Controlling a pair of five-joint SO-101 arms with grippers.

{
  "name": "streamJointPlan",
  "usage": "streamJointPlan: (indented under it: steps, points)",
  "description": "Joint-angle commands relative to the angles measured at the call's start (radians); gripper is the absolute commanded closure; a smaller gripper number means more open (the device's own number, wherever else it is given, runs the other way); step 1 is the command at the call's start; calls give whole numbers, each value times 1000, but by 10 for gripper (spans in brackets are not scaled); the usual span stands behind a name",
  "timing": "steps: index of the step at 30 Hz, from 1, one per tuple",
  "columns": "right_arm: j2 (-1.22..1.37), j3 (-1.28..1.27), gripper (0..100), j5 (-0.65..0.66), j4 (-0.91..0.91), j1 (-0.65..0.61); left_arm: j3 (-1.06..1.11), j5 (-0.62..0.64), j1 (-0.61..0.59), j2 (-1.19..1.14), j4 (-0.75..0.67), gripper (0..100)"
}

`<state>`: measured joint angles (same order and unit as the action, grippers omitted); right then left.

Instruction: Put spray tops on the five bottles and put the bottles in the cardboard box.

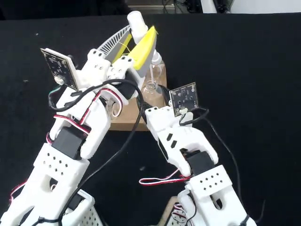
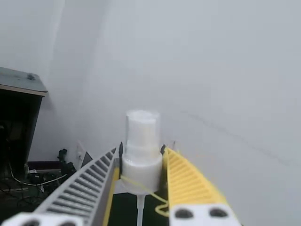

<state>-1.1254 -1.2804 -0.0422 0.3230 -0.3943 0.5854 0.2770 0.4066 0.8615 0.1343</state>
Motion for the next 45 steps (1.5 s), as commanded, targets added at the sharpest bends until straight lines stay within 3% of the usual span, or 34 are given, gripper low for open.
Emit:
streamJointPlan:
  steps: [1,9,18,27,33,35,41,45]
  points:
    - [-35,13,987,3,-31,-8,-42,6,4,2,-20,970]
    - [-47,7,987,2,-68,-8,-35,6,8,-28,-18,970]
    - [-232,-42,987,5,-71,-6,-36,5,16,-114,-15,970]
    - [-289,-68,987,5,-71,-8,-168,-32,85,-9,353,966]
    - [-237,-41,987,5,-71,-8,-176,-129,90,-18,373,966]
    - [-228,-35,987,5,-71,-8,-176,-129,90,-18,374,938]
    - [-225,-33,987,5,-71,-8,-148,-80,90,-8,374,706]
    - [-225,-33,987,5,-71,-8,-157,-38,81,-6,374,702]
